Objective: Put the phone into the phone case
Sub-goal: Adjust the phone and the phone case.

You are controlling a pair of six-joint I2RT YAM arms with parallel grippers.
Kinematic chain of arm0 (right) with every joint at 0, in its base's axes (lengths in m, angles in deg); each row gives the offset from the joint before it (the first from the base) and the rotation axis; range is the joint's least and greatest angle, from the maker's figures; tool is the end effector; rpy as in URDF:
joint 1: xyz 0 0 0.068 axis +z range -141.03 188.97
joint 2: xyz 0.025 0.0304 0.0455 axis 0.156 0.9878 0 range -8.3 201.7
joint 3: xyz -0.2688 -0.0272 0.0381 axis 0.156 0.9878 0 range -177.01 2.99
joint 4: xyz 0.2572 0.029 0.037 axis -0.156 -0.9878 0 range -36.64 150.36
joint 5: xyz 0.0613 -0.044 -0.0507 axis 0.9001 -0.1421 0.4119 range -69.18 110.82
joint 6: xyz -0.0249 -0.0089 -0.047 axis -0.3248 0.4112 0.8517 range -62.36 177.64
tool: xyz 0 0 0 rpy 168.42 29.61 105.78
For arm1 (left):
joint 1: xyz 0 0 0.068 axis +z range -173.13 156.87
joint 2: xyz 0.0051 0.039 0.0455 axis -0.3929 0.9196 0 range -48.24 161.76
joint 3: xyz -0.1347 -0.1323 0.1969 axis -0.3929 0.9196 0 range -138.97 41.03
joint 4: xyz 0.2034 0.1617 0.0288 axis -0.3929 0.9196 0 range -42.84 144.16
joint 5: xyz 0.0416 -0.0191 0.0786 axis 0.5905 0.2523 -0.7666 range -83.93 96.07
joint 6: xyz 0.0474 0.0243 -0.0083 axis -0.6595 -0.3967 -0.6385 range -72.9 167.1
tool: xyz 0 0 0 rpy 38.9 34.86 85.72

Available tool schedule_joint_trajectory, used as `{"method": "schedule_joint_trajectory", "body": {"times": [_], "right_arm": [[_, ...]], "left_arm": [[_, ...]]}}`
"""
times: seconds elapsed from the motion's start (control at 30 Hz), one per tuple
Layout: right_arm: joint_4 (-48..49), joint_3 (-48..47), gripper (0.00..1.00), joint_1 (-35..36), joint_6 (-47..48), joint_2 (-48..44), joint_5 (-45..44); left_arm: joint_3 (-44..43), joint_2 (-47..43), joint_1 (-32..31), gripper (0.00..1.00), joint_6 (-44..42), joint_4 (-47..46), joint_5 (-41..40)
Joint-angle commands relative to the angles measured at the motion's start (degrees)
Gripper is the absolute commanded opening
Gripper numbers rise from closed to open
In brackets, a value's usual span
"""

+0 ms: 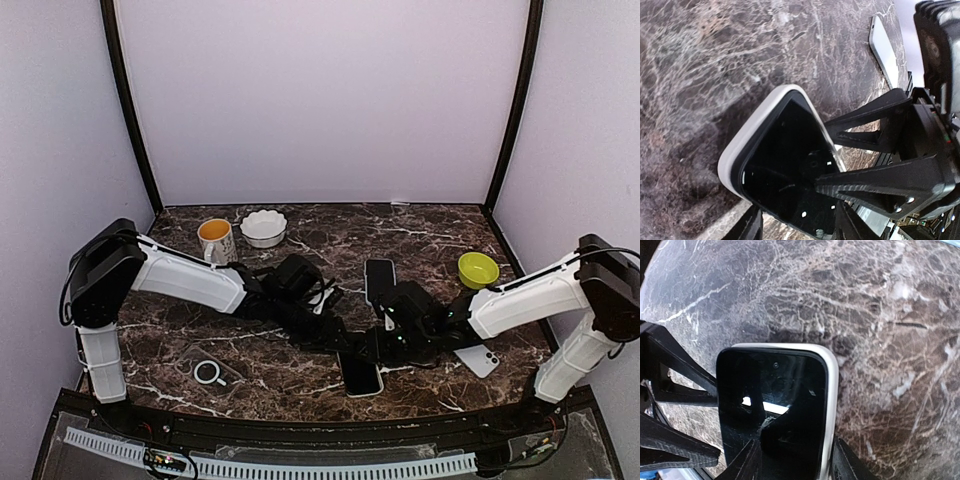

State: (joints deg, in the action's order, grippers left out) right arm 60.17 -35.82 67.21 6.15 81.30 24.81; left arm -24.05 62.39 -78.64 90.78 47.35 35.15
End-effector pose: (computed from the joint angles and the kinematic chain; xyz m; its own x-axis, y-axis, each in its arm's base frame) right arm 0.1497 0.2465 0.1405 -0.9364 -0.0295 -0.3497 -0.2224 0.8208 0.5262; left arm 0.2127 -0.3401 0.1525 -0.9235 0.2781 -0.2643 0.3797 0.5635 -0.7337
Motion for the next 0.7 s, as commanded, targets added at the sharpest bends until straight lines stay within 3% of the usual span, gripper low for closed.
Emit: {"method": "schedule_joint_trajectory", "body": {"times": [0.0, 0.23, 0.47, 0.67], "right_arm": [[2.2, -2.7, 0.48, 2.4, -1.7, -1.9, 0.9], [2.4, -2.7, 0.5, 2.5, -1.6, -2.3, 0.8], [-12.5, -7.9, 0.58, 2.7, 2.8, -1.3, -8.0], [-18.6, -10.8, 0.66, 4.4, 2.8, -0.8, -12.9]], "left_arm": [[-3.2, -0.6, -1.5, 0.49, -1.7, -4.9, 3.7], [-3.1, -0.4, -1.3, 0.54, -2.3, -5.5, 3.4], [0.4, 0.1, 0.6, 0.56, 1.8, -7.5, 4.4], [7.0, -6.5, 2.0, 0.59, 3.9, -10.8, -0.8]]}}
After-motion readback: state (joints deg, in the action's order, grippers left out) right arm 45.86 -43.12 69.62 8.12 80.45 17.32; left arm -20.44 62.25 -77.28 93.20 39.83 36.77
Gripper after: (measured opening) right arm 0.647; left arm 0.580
